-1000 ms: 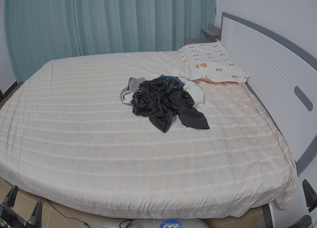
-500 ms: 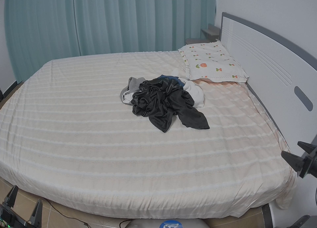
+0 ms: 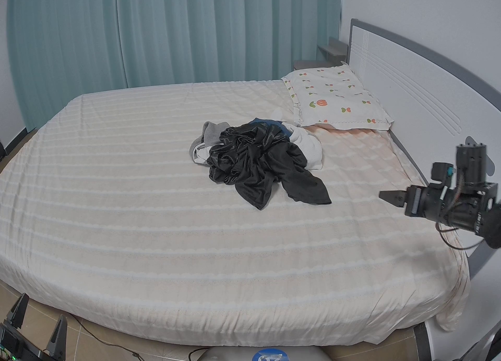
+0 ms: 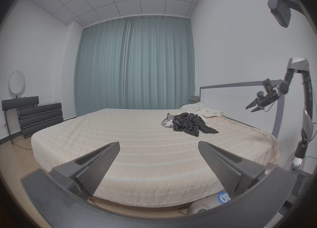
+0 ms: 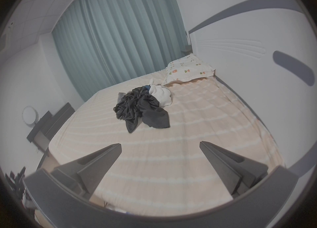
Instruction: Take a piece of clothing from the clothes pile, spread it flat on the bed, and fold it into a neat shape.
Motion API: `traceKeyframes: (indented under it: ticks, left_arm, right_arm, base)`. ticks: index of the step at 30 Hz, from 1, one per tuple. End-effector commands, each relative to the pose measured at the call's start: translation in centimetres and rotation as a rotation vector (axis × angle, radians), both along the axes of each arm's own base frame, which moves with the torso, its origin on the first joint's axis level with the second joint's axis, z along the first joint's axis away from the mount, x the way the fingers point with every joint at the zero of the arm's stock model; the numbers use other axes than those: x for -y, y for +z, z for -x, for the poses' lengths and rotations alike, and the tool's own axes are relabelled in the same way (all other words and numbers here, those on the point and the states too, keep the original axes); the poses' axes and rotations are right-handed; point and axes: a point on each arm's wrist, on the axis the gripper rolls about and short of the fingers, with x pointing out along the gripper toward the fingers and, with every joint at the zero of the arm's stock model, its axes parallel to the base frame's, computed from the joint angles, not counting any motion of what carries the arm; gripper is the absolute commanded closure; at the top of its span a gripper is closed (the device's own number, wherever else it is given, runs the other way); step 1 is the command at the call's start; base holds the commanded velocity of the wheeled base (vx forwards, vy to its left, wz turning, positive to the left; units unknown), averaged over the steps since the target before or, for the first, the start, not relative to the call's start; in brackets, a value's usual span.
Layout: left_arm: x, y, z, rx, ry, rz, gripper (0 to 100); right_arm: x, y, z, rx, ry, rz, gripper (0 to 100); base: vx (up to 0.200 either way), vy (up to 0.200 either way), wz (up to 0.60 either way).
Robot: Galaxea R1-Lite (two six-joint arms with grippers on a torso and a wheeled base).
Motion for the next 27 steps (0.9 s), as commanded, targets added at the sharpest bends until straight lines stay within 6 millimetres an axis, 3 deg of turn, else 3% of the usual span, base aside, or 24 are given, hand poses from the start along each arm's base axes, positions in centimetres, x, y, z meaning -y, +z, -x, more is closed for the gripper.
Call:
traceKeyframes:
  ticks: [1, 3, 9, 17, 19, 27]
  left_arm:
    - [0.0, -0.5, -0.1, -0.014, 0.001, 0.0, 0]
    - [0.0, -0.5, -0.1, -0.014, -0.001, 0.0, 0]
    - [0.0, -0.5, -0.1, -0.014, -0.001, 0.0, 0]
    - [0.0, -0.5, -0.1, -0.014, -0.001, 0.0, 0]
    - [0.0, -0.5, -0.1, -0.014, 0.001, 0.0, 0]
    - [0.0, -0.5, -0.1, -0.014, -0.001, 0.0, 0]
  right_arm:
    - [-6.5, -9.4, -11.6, -0.087, -0.083, -0.041, 0]
    - [-7.1, -10.7, -13.5, -0.074, -0.115, -0.048, 0]
    - [-7.2, -12.5, -16.3, -0.053, -0.153, -0.05, 0]
    - [-7.2, -14.3, -17.9, -0.051, -0.163, -0.05, 0]
    - [-7.6, -15.5, -19.5, -0.026, -0.167, -0.059, 0]
    - [-8.4, -17.4, -21.6, -0.005, -0.162, -0.066, 0]
  base:
    - [0.0, 0.0, 0.0]
    - [0.0, 0.0, 0.0]
    - [0.0, 0.0, 0.0]
    - [0.0, 0.0, 0.0]
    - [0.0, 0.0, 0.0]
    - [0.0, 0.0, 0.0]
